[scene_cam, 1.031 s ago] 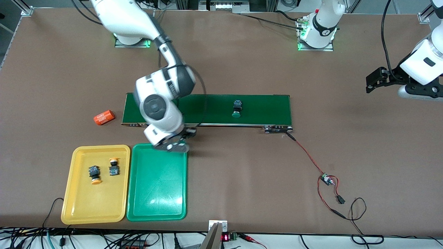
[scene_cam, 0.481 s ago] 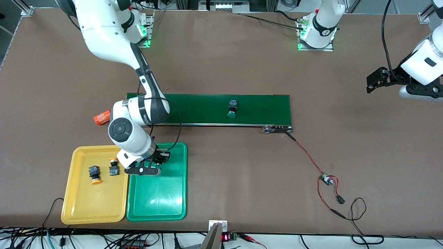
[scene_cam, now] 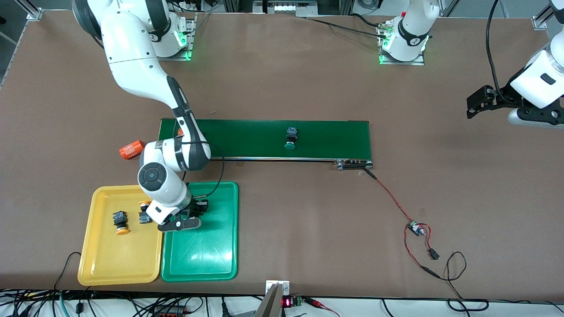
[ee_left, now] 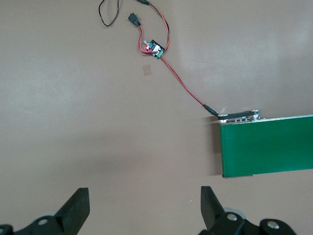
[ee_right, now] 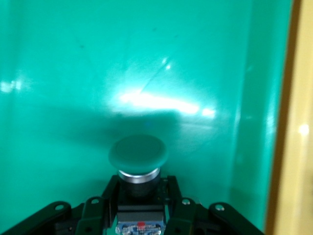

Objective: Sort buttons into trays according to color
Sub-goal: 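Lower the green button into the green tray and open the right gripper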

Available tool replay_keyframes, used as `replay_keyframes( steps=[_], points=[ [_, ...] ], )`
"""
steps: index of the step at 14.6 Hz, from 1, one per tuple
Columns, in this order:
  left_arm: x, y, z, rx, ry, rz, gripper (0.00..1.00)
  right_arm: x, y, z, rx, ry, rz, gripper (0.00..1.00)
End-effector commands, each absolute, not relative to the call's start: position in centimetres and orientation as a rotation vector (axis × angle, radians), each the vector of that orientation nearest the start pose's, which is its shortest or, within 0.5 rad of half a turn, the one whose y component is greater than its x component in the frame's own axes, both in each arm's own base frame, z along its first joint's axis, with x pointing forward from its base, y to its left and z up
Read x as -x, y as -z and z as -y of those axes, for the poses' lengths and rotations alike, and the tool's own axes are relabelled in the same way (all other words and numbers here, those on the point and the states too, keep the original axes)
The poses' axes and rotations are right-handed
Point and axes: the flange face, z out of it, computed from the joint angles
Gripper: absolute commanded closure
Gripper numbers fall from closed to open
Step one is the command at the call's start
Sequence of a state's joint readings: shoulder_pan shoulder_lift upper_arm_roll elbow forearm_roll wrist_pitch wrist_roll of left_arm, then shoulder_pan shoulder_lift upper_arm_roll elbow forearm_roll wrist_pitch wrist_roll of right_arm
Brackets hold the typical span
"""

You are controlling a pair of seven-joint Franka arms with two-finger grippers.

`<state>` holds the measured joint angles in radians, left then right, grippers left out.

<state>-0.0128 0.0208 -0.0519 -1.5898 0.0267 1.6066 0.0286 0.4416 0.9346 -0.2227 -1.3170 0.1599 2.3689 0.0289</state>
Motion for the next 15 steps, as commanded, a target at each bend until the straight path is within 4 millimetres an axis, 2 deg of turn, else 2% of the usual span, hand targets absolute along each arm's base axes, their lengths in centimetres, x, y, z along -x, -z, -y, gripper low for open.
replay_keyframes(
  steps=[1, 4, 6, 8, 12, 14, 15],
  points=[
    [-56.5, -61.4, 3.2, 3.100, -0.006, -0.165, 0.00, -73.5, -19.7, -19.3, 3.160, 0.235, 0.377, 0.00],
    [-56.4, -61.4, 3.4, 3.100, -0.009, -0.167, 0.00, -72.4, -22.0, -22.5, 3.136, 0.184, 0.401, 0.00],
    [-56.5, -61.5, 3.4, 3.100, -0.004, -0.170, 0.00, -71.0, -25.3, -25.2, 3.134, 0.102, 0.305, 0.00],
    [-56.5, -61.5, 3.1, 3.100, -0.004, -0.175, 0.00, -68.3, -27.5, -30.0, 3.149, 0.010, 0.195, 0.00],
    [-56.5, -61.4, 2.9, 3.102, -0.007, -0.170, 0.00, -63.3, -29.3, -37.0, 3.180, -0.123, 0.072, 0.00],
    [-56.5, -61.4, 2.8, 3.102, -0.007, -0.168, 0.00, -59.7, -29.9, -40.9, 3.210, -0.210, 0.048, 0.00],
    [-56.5, -61.4, 2.8, 3.102, -0.007, -0.168, 0.00, -58.6, -30.6, -41.9, 3.216, -0.241, 0.056, 0.00]
  ],
)
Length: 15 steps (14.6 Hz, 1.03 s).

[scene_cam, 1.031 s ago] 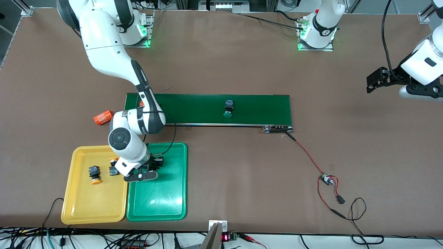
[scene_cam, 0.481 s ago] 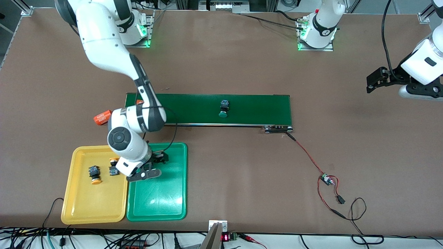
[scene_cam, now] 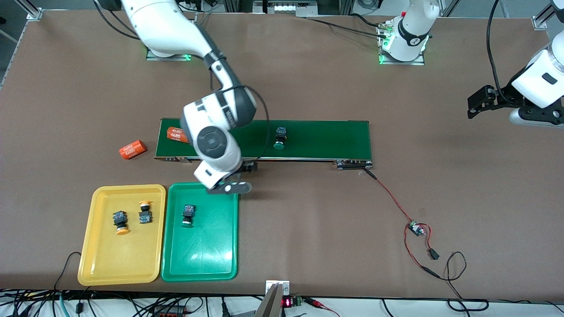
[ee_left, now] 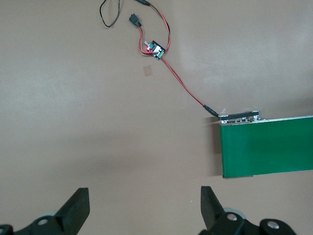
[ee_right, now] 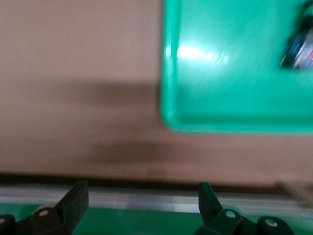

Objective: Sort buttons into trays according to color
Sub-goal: 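Move the right gripper back to the belt and grasp the second green button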

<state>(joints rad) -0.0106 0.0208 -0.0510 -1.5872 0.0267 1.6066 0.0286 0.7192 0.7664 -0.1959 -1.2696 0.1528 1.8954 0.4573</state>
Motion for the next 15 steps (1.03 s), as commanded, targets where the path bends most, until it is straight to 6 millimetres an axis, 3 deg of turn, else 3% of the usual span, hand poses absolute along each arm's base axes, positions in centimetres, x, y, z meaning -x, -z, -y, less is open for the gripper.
replay_keyframes(
  steps=[1, 5, 7, 9, 15],
  points=[
    [-56.5, -61.4, 2.9, 3.102, -0.007, -0.168, 0.00, -57.8, -31.0, -42.7, 3.218, -0.261, 0.077, 0.00],
    [-56.5, -61.4, 2.8, 3.100, -0.007, -0.168, 0.00, -53.9, -30.8, -46.2, 3.234, -0.300, 0.169, 0.00],
    [-56.5, -61.4, 3.0, 3.100, -0.009, -0.170, 0.00, -52.3, -30.0, -47.9, 3.247, -0.285, 0.093, 0.00],
    [-56.5, -61.4, 3.0, 3.100, -0.007, -0.168, 0.00, -51.7, -28.7, -48.1, 3.249, -0.259, 0.004, 0.00],
    [-56.5, -61.4, 2.8, 3.099, -0.007, -0.167, 0.00, -50.2, -25.3, -48.4, 3.250, -0.217, -0.045, 0.00]
  ],
)
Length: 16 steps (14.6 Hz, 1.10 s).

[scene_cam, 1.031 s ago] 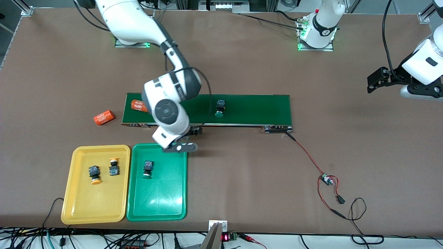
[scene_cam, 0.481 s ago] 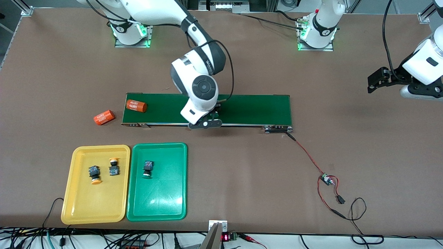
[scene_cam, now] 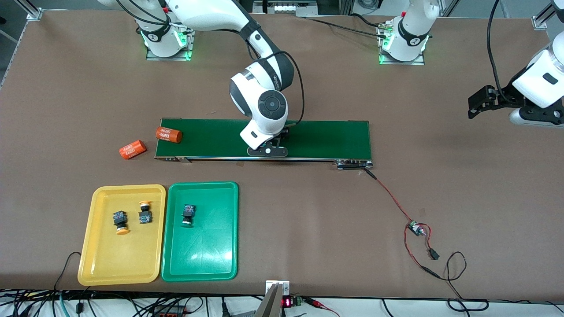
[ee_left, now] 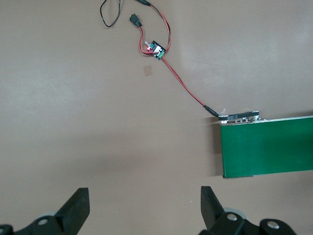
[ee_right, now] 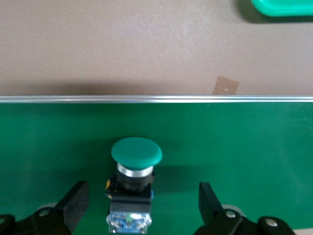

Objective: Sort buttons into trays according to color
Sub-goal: 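Move the right gripper back to the belt and grasp the second green button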

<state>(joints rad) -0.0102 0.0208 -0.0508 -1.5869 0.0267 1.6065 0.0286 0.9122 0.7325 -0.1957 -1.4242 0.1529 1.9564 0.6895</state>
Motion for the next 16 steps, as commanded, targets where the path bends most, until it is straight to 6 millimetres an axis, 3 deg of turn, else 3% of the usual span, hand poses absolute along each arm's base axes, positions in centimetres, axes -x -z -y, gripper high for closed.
replay_keyframes(
  steps=[1, 2, 4, 7, 8, 10, 11, 13, 16],
  points=[
    [-56.5, -61.4, 2.8, 3.099, -0.007, -0.170, 0.00, -50.2, -25.2, -48.4, 3.250, -0.216, -0.045, 0.01],
    [-56.5, -61.5, 2.8, 3.099, -0.004, -0.167, 0.00, -50.3, -25.3, -48.3, 3.248, -0.216, -0.051, 0.33],
    [-56.5, -61.4, 2.8, 3.099, -0.007, -0.170, 0.00, -50.7, -25.4, -48.1, 3.247, -0.212, -0.056, 0.69],
    [-56.5, -61.5, 2.8, 3.099, -0.004, -0.167, 0.00, -51.4, -25.6, -47.4, 3.243, -0.207, -0.053, 0.95],
    [-56.5, -61.4, 2.8, 3.099, -0.007, -0.167, 0.00, -51.9, -25.7, -47.0, 3.240, -0.204, -0.067, 0.99],
    [-56.5, -61.5, 2.8, 3.099, -0.004, -0.167, 0.00, -53.1, -26.2, -46.0, 3.236, -0.190, -0.090, 1.00],
    [-56.5, -61.5, 2.8, 3.099, -0.004, -0.167, 0.00, -54.5, -28.0, -45.7, 3.220, -0.144, -0.108, 1.00],
    [-56.5, -61.4, 2.8, 3.099, -0.007, -0.167, 0.00, -58.0, -30.5, -43.6, 3.188, -0.057, -0.176, 1.00],
    [-56.5, -61.5, 2.8, 3.097, -0.004, -0.167, 0.00, -64.1, -31.8, -38.8, 3.153, 0.027, -0.210, 1.00]
  ],
)
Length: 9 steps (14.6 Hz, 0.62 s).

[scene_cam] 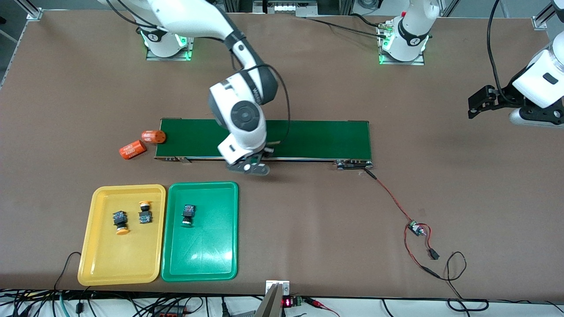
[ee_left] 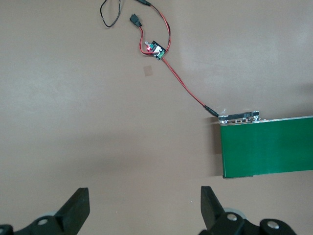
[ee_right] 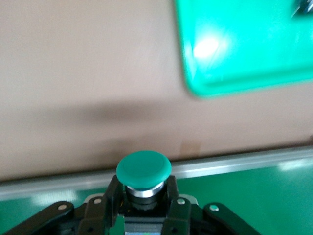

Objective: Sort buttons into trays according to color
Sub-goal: 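Place the second green button in the green tray with the right gripper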

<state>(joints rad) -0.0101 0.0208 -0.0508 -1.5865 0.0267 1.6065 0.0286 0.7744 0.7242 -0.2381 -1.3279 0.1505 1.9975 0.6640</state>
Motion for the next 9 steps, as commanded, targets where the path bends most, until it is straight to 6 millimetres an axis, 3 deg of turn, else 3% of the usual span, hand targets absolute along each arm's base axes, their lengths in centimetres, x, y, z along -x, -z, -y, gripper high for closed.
replay_keyframes(
  steps=[1, 4, 9],
  points=[
    [-56.5, -61.4, 2.9, 3.097, -0.007, -0.170, 0.00, -65.5, -31.7, -37.5, 3.148, 0.048, -0.214, 1.00],
    [-56.5, -61.5, 2.9, 3.097, -0.004, -0.170, 0.00, -68.4, -29.3, -34.7, 3.137, 0.133, -0.189, 1.00],
    [-56.5, -61.5, 3.1, 3.097, -0.004, -0.175, 0.00, -71.4, -23.4, -32.3, 3.115, 0.330, -0.030, 1.00]
  ],
)
